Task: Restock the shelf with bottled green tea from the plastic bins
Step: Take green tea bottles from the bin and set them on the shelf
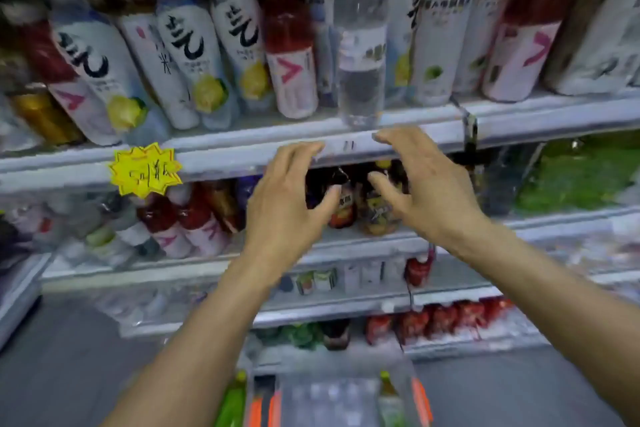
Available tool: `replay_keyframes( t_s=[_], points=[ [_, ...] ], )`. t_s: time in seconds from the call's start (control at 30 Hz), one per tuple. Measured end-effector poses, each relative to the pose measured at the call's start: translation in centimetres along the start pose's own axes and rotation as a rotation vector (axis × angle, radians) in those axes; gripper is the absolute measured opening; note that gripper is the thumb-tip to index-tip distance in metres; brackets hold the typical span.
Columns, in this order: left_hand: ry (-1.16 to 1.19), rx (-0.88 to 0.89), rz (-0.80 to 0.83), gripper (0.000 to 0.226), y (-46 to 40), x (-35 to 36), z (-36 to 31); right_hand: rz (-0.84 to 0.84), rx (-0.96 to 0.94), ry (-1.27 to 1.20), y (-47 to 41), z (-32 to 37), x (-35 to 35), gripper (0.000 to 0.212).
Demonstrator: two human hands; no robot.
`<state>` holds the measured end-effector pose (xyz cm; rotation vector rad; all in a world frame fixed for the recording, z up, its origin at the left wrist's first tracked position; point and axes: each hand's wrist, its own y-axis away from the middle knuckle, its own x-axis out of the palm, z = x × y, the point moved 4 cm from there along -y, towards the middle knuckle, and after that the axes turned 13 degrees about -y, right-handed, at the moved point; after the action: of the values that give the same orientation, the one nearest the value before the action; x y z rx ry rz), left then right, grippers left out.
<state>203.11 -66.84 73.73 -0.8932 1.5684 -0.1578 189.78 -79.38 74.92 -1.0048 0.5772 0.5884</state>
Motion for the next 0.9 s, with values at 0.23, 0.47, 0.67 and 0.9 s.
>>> replay_keyframes(
  t_s=[0.23, 0.47, 0.67, 0.9],
  points=[
    [0.214, -0.314, 0.507, 0.053, 11.9, 11.7, 7.3, 0.369, 0.534, -0.188, 12.0, -5.6, 12.1, 0.049],
    [0.304, -0.706, 0.926, 0.050, 28.7, 23.7, 12.6, 0.730, 1.137, -0.261, 28.9, -11.9, 21.9, 0.052],
    [0.208, -0.893, 1.103, 0.062, 39.4, 32.1, 16.7, 0.882, 1.442, -0.220, 41.0, -16.3, 30.2, 0.055],
    [-0.128, -0.931, 1.149, 0.097, 48.1, 38.1, 21.6, 0.887, 1.467, -0.178, 50.1, -20.8, 40.7, 0.082]
  ],
)
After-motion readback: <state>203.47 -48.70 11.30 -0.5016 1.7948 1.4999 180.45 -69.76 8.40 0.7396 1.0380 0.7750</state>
